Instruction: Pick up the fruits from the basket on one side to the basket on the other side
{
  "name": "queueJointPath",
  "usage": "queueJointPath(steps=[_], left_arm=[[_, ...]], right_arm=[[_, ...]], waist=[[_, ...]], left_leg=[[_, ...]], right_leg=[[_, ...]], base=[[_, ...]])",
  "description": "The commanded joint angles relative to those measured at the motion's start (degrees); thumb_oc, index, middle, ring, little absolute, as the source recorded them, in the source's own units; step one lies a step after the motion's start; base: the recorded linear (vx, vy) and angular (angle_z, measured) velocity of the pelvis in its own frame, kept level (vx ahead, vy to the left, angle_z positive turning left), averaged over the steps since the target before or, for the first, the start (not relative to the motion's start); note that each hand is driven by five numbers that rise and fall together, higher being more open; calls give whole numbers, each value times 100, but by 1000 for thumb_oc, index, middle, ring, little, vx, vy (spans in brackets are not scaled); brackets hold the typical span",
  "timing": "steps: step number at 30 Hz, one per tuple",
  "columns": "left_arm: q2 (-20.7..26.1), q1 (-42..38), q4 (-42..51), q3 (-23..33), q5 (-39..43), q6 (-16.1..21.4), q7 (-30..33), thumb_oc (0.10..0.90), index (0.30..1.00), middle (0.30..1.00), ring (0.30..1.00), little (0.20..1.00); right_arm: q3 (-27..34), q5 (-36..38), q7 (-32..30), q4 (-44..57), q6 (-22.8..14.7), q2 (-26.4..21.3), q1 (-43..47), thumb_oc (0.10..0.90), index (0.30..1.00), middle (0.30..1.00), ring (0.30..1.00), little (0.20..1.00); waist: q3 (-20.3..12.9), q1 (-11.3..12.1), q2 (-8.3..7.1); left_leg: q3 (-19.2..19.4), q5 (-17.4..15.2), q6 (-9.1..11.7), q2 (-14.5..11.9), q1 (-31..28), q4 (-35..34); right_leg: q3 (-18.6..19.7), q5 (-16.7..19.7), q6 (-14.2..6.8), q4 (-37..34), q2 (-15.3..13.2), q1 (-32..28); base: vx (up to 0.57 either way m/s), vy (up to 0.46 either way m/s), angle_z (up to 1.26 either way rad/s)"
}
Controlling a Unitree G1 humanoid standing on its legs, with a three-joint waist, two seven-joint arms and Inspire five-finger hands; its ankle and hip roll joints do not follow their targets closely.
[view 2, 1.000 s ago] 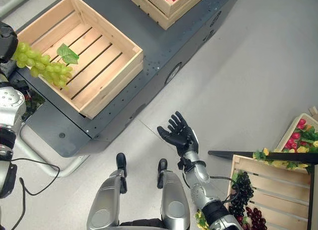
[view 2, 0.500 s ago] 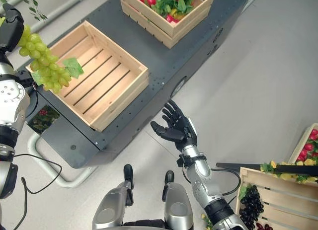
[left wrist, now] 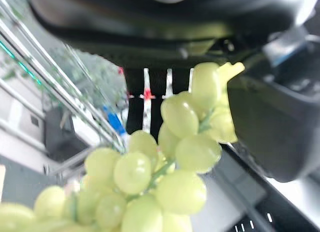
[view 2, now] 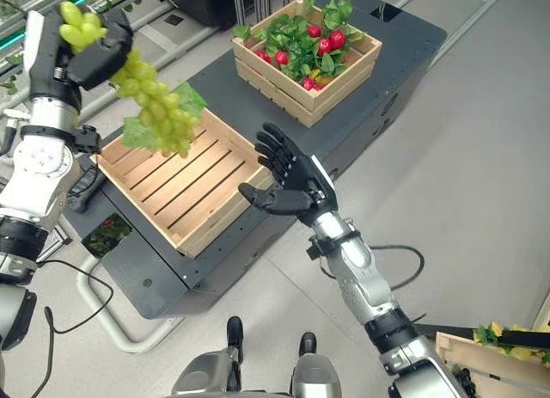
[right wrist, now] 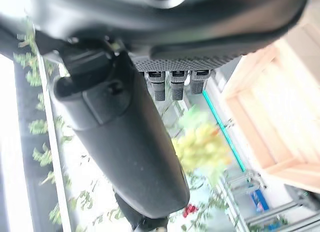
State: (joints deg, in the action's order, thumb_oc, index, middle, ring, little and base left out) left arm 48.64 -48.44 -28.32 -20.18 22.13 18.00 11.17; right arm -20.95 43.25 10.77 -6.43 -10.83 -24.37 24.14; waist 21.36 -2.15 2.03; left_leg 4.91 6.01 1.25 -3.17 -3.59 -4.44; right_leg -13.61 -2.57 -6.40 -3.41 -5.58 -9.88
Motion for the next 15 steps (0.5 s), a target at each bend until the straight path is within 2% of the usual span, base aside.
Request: queueJointPath(steps=[1, 4, 11, 15], left_arm=[[-275, -677, -70, -29, 37, 766, -81, 400, 300, 300, 300, 300], [-379, -948, -28, -246, 116, 765, -226, 400, 300, 300, 300, 300], [-708, -1274, 362, -612, 159, 528, -541, 400, 300, 300, 300, 300], [-905, -1380, 547, -700, 221, 469, -645, 400, 300, 300, 300, 300]], right_arm=[[-323, 596, 292, 315, 42, 248, 333, 800, 900, 900, 900, 900], [-352, 840, 219, 245, 299, 367, 749, 800, 900, 900, 900, 900], [-429, 697, -252, 87, 368, 512, 1654, 800, 900, 900, 900, 900], [-488, 732, -336, -13, 600, 583, 1965, 800, 900, 900, 900, 900]], waist=[[-1513, 221, 56], [-1581, 291, 47], [-1715, 393, -10], [-1766, 417, -44]], left_leg=[[-273, -507, 325, 82, -197, -35], [-321, -475, 345, 52, -175, -56], [-411, -445, 380, -16, -173, -56], [-436, -435, 394, -41, -180, -53]], right_leg=[[23, 441, -22, -78, -286, 186], [-55, 424, -2, -103, -275, 153], [-87, 374, 55, -130, -212, 79], [-78, 344, 78, -132, -188, 48]], base=[[-20, -78, 15], [-33, -92, 16], [-17, -60, 5], [-10, -30, 7]])
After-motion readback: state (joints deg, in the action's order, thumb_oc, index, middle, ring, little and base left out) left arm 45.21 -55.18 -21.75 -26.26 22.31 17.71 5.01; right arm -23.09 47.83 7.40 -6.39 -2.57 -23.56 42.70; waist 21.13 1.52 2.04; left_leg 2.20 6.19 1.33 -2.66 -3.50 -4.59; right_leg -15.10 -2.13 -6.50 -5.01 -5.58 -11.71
